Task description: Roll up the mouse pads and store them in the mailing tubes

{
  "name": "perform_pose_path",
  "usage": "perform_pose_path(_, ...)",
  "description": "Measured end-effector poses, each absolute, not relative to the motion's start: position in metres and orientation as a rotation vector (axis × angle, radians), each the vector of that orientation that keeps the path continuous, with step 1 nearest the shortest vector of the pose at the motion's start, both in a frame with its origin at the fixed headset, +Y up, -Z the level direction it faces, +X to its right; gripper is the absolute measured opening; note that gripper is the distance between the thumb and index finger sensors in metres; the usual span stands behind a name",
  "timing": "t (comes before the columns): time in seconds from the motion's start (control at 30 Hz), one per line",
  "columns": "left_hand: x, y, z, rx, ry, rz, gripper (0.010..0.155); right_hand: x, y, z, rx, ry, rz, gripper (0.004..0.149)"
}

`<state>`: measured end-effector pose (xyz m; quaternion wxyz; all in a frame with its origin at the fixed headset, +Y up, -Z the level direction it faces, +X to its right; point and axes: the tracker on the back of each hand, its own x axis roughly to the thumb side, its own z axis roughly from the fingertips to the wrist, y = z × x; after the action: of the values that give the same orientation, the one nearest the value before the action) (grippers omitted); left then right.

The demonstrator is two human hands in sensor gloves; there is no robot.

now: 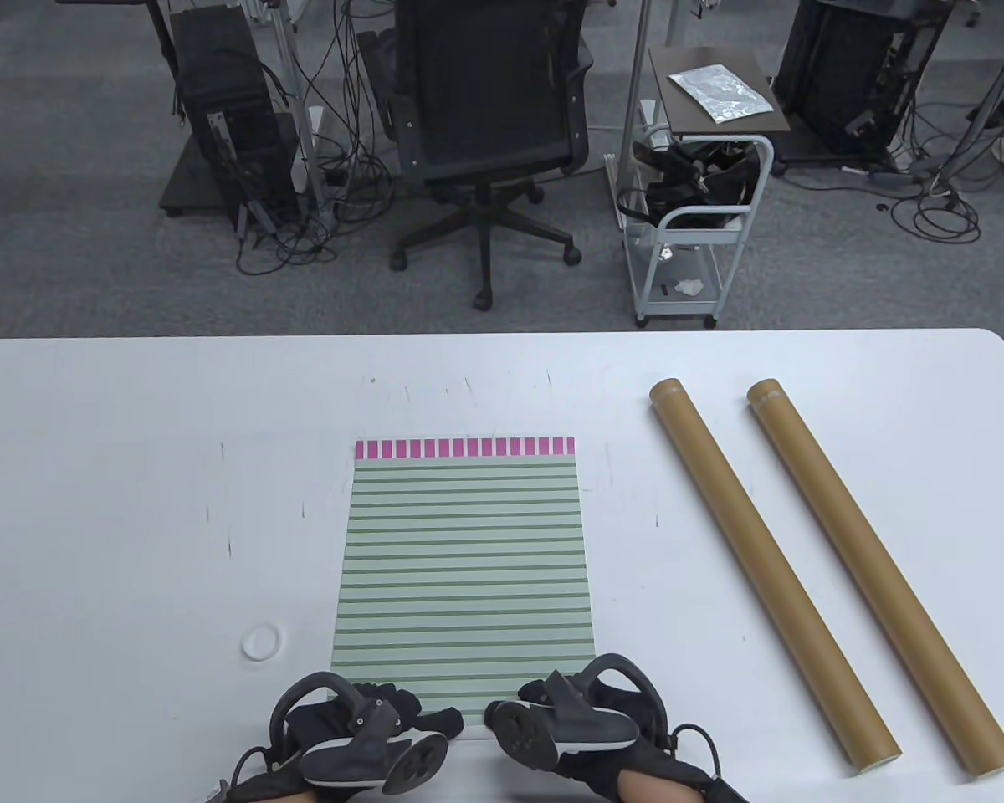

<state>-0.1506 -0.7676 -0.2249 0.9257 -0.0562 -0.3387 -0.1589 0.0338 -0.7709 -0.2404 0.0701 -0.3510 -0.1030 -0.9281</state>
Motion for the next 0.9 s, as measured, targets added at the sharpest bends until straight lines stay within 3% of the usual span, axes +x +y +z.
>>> perform_pose_path(0.1, -0.147, -0.769, -0.226, -0.132, -0.696, -0.328, 0.046, 0.032, -0.772, -0.238, -1.047, -0.250, -2.740, 0.050)
perform_pose_path(0.17, -0.145, -0.768, -0.230, -0.167, -0.687, -0.255, 0.048, 0.032, -0.772, -0.238, -1.047, -0.244, -2.738, 0.051)
perform_pose_path(0.47, -0.134, -0.768, -0.231, -0.076, -0.653, -0.312, 0.039, 0.035, -0.771, -0.241, -1.053, -0.219, -2.803, 0.048)
perform_pose_path(0.8, -0.135, -0.772, -0.232, -0.077, -0.647, -0.320, 0.044, 0.029, -0.769, -0.231, -1.069, 0.002, -2.659, 0.046)
perform_pose_path(0.9, -0.137, -0.772, -0.234, -0.092, -0.642, -0.305, 0.045, 0.030, -0.771, -0.232, -1.057, -0.013, -2.692, 0.045)
